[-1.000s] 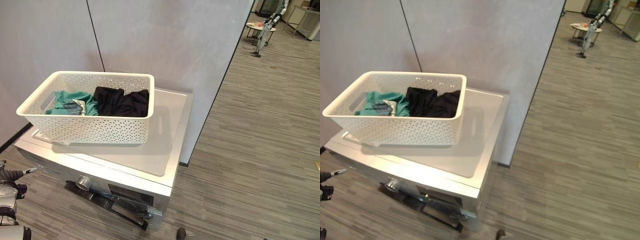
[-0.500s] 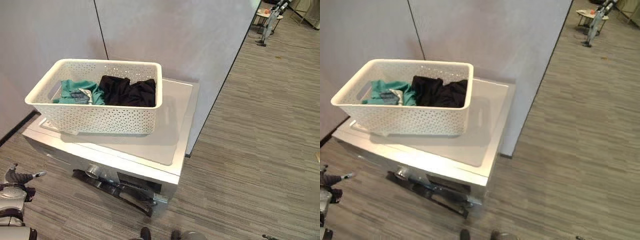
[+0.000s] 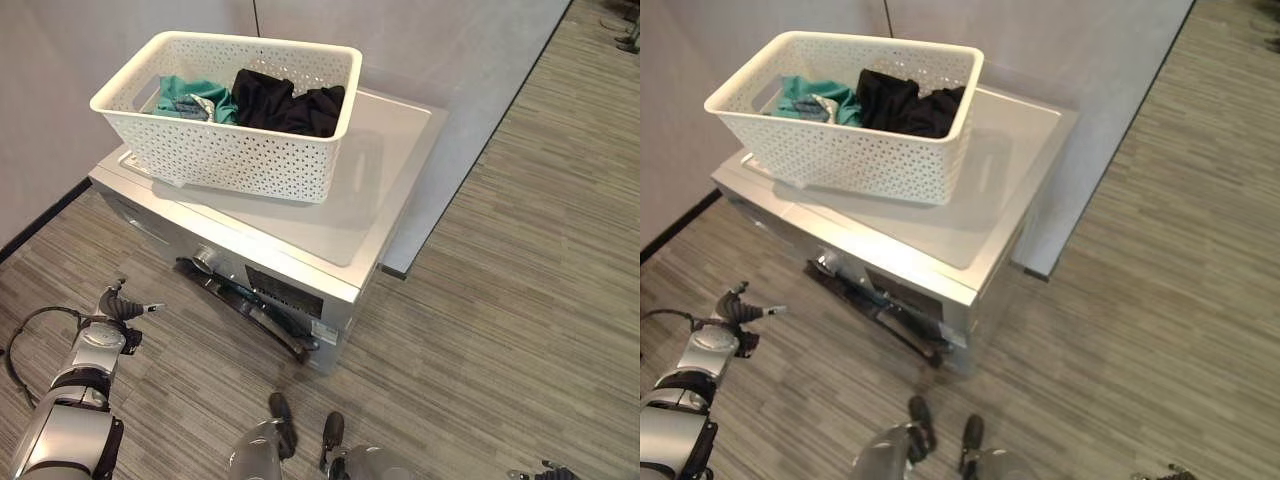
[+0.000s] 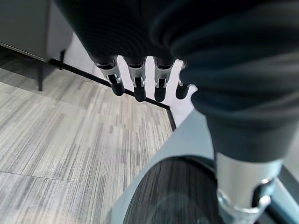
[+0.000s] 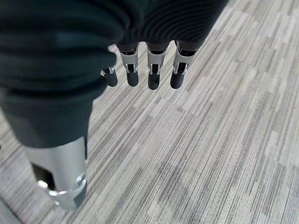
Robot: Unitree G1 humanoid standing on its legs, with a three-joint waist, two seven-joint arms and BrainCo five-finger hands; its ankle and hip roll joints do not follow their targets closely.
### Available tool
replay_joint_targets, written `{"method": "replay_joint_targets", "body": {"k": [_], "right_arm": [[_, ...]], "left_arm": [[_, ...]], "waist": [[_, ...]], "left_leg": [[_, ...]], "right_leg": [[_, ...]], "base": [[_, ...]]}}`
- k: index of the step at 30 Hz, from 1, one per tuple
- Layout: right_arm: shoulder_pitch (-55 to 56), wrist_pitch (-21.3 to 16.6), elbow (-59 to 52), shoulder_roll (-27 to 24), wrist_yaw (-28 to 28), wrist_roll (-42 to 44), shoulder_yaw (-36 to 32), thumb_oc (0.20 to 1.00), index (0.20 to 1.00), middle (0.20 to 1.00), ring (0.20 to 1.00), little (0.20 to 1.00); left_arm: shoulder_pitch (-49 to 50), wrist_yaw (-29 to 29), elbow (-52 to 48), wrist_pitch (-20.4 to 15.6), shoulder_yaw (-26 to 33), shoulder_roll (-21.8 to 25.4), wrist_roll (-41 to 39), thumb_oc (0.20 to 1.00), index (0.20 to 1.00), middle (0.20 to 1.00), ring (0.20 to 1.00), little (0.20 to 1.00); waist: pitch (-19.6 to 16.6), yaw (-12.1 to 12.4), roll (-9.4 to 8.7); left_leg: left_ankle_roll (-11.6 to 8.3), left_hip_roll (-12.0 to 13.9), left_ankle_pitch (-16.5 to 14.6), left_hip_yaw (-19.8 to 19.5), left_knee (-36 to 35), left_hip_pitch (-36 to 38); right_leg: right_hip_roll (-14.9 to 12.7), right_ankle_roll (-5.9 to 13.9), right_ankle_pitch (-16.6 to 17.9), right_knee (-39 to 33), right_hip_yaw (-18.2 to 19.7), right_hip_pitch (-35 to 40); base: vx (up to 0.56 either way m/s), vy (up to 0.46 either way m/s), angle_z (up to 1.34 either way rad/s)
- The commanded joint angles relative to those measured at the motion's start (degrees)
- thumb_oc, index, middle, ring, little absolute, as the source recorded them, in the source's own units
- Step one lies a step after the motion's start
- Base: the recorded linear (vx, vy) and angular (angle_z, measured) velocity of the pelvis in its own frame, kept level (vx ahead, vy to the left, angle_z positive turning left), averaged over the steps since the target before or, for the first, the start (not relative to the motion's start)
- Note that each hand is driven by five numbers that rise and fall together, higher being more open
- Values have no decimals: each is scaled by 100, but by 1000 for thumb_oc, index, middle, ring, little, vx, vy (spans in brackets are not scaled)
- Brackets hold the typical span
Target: Grab the laundry basket,head to the washer,open it,put in the laundry and shut it.
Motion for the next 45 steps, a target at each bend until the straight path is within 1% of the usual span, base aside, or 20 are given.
{"method": "replay_joint_targets", "body": {"k": [1, 3, 6, 7, 10, 12, 13, 17, 19, 20, 21, 22, 25, 31, 35, 37, 39, 41, 44, 45], "right_arm": [[442, -23, -109, -222, -123, 95, -32, 1000, 1000, 1000, 1000, 1000], [391, -22, -180, -293, -165, 95, -52, 1000, 1000, 1000, 1000, 1000], [373, -34, -194, -381, -184, 120, -87, 1000, 1000, 1000, 1000, 1000], [289, -23, -206, -460, -217, 94, -96, 1000, 1000, 1000, 1000, 1000], [165, 3, -160, -636, -243, 78, -245, 1000, 1000, 1000, 1000, 1000], [-82, 16, -151, -661, -300, 41, -163, 1000, 1000, 1000, 1000, 1000], [-207, -12, -241, -716, -281, -2, -142, 1000, 1000, 1000, 1000, 1000], [-195, -28, -505, -565, -334, -41, -50, 1000, 1000, 1000, 1000, 1000], [-276, -46, -732, -456, -312, -116, 190, 1000, 1000, 1000, 1000, 1000], [-278, -67, -855, -351, -249, -222, 398, 1000, 1000, 1000, 1000, 1000], [-282, -67, -855, -351, -249, -221, 404, 1000, 1000, 1000, 1000, 1000], [-282, -95, -908, -307, -186, -283, 513, 1000, 1000, 1000, 1000, 1000], [-219, -148, -896, -150, -88, -406, 729, 1000, 1000, 1000, 1000, 1000], [-72, -105, -746, -243, -201, -425, 595, 1000, 1000, 1000, 1000, 1000], [-69, -85, -788, -418, -216, -446, 548, 1000, 1000, 1000, 1000, 1000], [-152, -66, -792, -570, -213, -500, 631, 1000, 1000, 1000, 1000, 1000], [-77, -50, -717, -630, -224, -483, 534, 1000, 1000, 1000, 1000, 1000], [-81, -47, -662, -588, -228, -496, 579, 1000, 1000, 1000, 1000, 1000], [-131, -73, -618, -510, -267, -509, 586, 1000, 1000, 1000, 1000, 1000], [-465, -69, -568, -516, -268, -592, 704, 1000, 1000, 1000, 1000, 1000]], "left_arm": [[149, 249, -310, -158, 151, 355, -48, 1000, 1000, 1000, 1000, 1000], [186, 284, -312, -167, 121, 355, -159, 1000, 1000, 1000, 1000, 1000], [183, 285, -274, -182, 91, 363, -271, 1000, 1000, 1000, 1000, 1000], [129, 249, -230, -186, 35, 357, -357, 1000, 1000, 1000, 1000, 1000], [-57, 231, -188, -220, -110, 327, -304, 1000, 1000, 1000, 1000, 1000], [-117, 261, -220, -246, -110, 427, -297, 1000, 1000, 1000, 1000, 1000], [-151, 271, -326, -270, -92, 507, -280, 1000, 1000, 1000, 1000, 1000], [-140, 329, -328, -278, -85, 470, -238, 1000, 1000, 1000, 1000, 1000], [-93, 332, -255, -260, -41, 431, -260, 1000, 1000, 1000, 1000, 1000], [92, 288, -273, -221, 119, 426, -262, 1000, 1000, 1000, 1000, 1000], [100, 288, -277, -220, 126, 428, -261, 1000, 1000, 1000, 1000, 1000], [226, 266, -302, -207, 208, 431, -256, 1000, 1000, 1000, 1000, 1000], [522, 125, -179, -142, 496, 424, -265, 1000, 1000, 1000, 1000, 1000], [611, 78, -94, -133, 504, 92, -231, 1000, 1000, 1000, 1000, 1000], [622, 69, -111, -133, 432, -54, -189, 1000, 1000, 1000, 1000, 1000], [680, 71, -24, -131, 395, -116, -237, 1000, 1000, 1000, 1000, 1000], [736, 69, 16, -143, 354, -195, -250, 1000, 1000, 1000, 1000, 1000], [834, 97, 32, -167, 306, -223, -287, 1000, 1000, 1000, 1000, 1000], [866, 112, 21, -169, 310, -301, -329, 1000, 1000, 1000, 1000, 1000], [1085, 128, -107, -220, 419, -426, -265, 1000, 1000, 1000, 1000, 1000]], "waist": [[-163, -92, 39], [-219, -120, 139], [-205, -119, 263], [-182, -143, 368], [-137, -198, 324], [-88, -105, 264], [-86, -31, 259], [-137, -96, 305], [-126, -117, 398], [-139, -57, 492], [-147, -65, 485], [-148, -30, 519], [-270, 119, 267], [-414, 152, 224], [-249, 158, 204], [-66, 270, 149], [-92, 175, 125], [-127, 361, 141], [-256, 202, 255], [-318, 264, 341]], "left_leg": [[674, 117, 3, 287, -414, 759], [499, 560, 417, -135, -766, 974], [337, 658, 572, -460, -916, 1204], [262, 469, 238, -742, -913, 1240], [358, 63, -592, -358, -495, 1071], [505, -217, -924, -262, -28, 833], [748, -597, -1225, -76, 114, 595], [987, -967, -1279, -53, -41, 587], [1048, -970, -1083, 106, -310, 727], [1076, -937, -809, 354, -894, 1045], [1075, -947, -782, 352, -925, 1049], [1092, -932, -601, 411, -1157, 1197], [942, -1092, -22, 596, -1792, 1490], [947, -1168, -159, 698, -1631, 1482], [811, -1253, -154, 570, -416, 998], [663, -1366, -131, -15, 347, 628], [755, -827, -220, 189, -47, 636], [873, -981, -340, -424, -471, 579], [834, -935, -244, -211, -1210, 980], [870, -895, -303, 133, -1490, 1230]], "right_leg": [[-400, 1063, -411, 36, 662, 380], [-522, 1138, -425, 126, 717, 324], [-566, 1213, -437, 185, 804, 346], [-717, 1325, -416, 235, 957, 401], [-1247, 1550, -213, 223, 1028, 371], [-1457, 1653, -37, 244, 1229, 212], [-1839, 1760, 374, 264, 1350, 13], [-2065, 1704, 903, 459, 1575, -252], [-1699, 1653, 804, 716, 1333, -524], [-1147, 1534, 225, 1123, 775, -584], [-1155, 1531, 227, 1125, 774, -594], [-640, 1429, -137, 1514, 583, -652], [303, 1481, -415, 1614, 270, -391], [346, 1104, -425, 342, 853, 111], [270, 968, -367, 149, 980, 258], [230, 906, -387, 103, 1177, 382], [55, 979, -420, 116, 1168, 409], [30, 1007, -510, 176, 1333, 453], [-23, 1063, -422, 45, 1274, 388], [-117, 1243, -244, -119, 1280, 342]], "base": [[67, 273, -1], [90, 352, 9], [82, 296, 17], [157, 574, 18], [82, 519, 35], [-8, 609, 20], [-1, 640, -20], [54, 431, -35], [43, 428, -18], [31, 374, -70], [31, 364, -122], [28, 166, -90], [32, 142, -64], [46, -15, -22], [-27, -18, 13], [-40, 26, 30], [50, 98, -9], [149, 169, -24], [77, 211, -12], [8, 160, -25]]}}
